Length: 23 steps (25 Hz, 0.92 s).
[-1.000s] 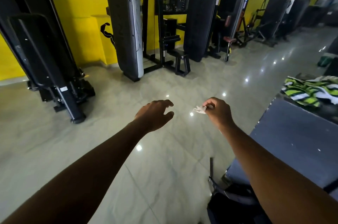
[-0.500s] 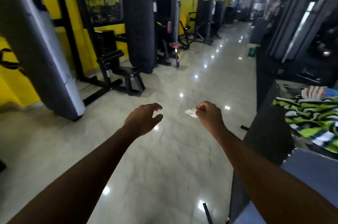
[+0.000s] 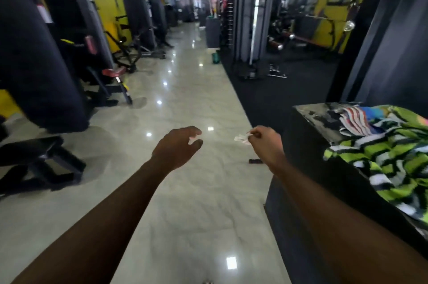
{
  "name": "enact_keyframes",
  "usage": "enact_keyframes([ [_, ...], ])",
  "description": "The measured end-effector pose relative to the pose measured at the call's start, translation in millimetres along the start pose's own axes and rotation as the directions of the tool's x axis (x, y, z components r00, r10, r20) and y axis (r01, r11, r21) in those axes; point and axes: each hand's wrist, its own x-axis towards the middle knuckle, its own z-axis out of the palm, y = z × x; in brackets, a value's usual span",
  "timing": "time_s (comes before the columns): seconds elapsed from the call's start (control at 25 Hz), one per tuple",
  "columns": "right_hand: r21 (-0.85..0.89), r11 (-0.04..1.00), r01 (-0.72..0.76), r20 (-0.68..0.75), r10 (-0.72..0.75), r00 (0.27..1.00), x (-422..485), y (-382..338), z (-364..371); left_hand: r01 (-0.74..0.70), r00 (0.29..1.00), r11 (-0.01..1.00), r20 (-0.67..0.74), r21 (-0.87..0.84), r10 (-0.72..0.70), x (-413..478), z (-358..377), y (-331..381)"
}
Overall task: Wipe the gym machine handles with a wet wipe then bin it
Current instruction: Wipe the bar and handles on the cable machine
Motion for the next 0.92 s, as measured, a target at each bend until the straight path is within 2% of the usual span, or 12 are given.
enact_keyframes([
  [0.28, -0.04, 0.985, -0.169, -0.106, 0.163, 0.981, 216, 14, 52, -0.087, 0.987, 0.994, 0.127, -0.059, 0.094, 263, 23, -48],
  [0.56, -0.066, 0.966, -0.251, -0.255, 0.226, 0.94, 421, 37, 112, -0.279, 0.942, 0.957, 0.168, -0.087, 0.29, 530, 67, -84],
  [0.76, 0.044, 0.932, -0.359, -0.445, 0.34, 0.828, 567, 47, 133, -0.425, 0.851, 0.884, 0.245, -0.196, 0.464, 732, 105, -60],
  [0.92, 0.122, 0.899, -0.421, -0.579, 0.409, 0.705, 665, 59, 120, -0.542, 0.755, 0.781, 0.228, -0.31, 0.614, 870, 140, -7],
])
